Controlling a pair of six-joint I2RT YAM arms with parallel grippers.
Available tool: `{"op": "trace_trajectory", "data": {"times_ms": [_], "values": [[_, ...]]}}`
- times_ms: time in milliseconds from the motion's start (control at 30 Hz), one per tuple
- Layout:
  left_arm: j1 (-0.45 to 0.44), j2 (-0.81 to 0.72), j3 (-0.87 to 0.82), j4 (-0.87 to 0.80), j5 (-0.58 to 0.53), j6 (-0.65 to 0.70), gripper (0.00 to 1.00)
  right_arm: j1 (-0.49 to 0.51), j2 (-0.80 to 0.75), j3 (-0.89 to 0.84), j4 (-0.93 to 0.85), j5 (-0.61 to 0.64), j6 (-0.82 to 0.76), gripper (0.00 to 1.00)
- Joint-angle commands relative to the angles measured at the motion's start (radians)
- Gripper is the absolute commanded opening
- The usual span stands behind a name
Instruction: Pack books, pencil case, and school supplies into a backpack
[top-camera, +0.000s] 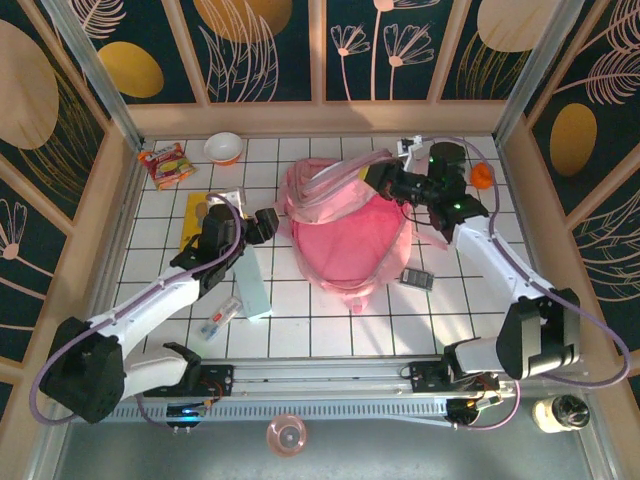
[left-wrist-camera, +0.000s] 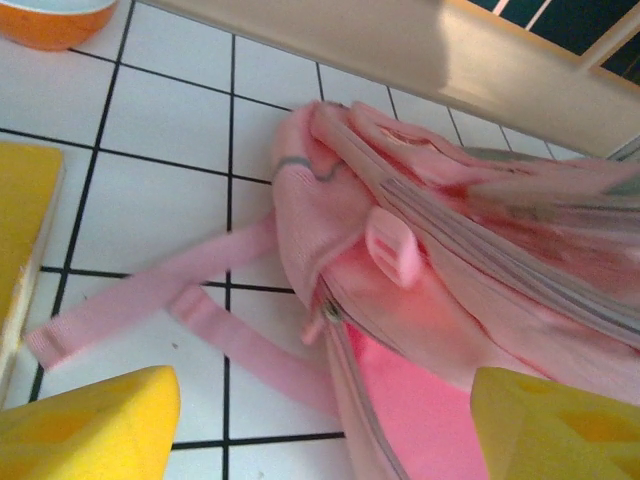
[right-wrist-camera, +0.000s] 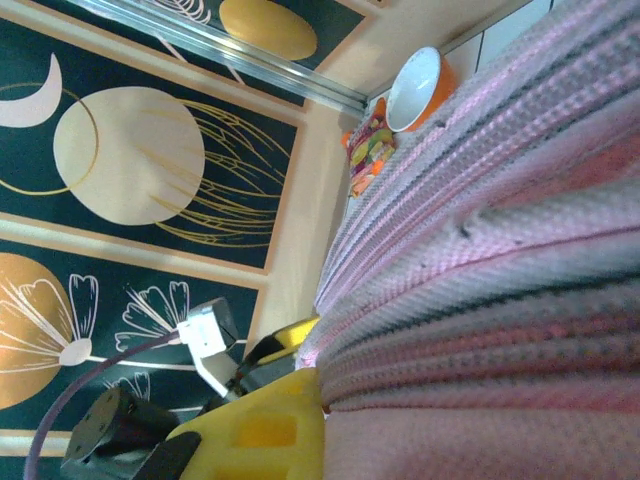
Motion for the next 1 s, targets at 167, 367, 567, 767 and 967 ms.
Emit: {"op": "trace_trajectory", "data": {"times_ms": [167,367,567,767,967], "values": [[0.008,-0.043,-0.012,-0.101,0.063,-0.141,0.76,0.009,0.068,-0.020,-0.023,0.102,-0.048,0.09],[0.007,-0.033,0.002,-0.182,0.053,-0.205,0.75,0.012,0.036,-0.098,-0.194,0.165,-0.040,0.49],[0.017,-0.059,-0.031,-0.174,0.027,-0.267,0.77,0.013,-0.065,-0.155,-0.430,0.304,-0.061,0.61],[0.076,-0.053,-0.062,-0.180,0.103,-0.329,0.78,0.014,-0.144,-0.198,-0.620,0.387,-0.076,0.64],[0.207,-0.038,-0.052,-0.249,0.214,-0.319,0.77,0.021,-0.208,-0.189,-0.782,0.452,-0.090,0.67]]}}
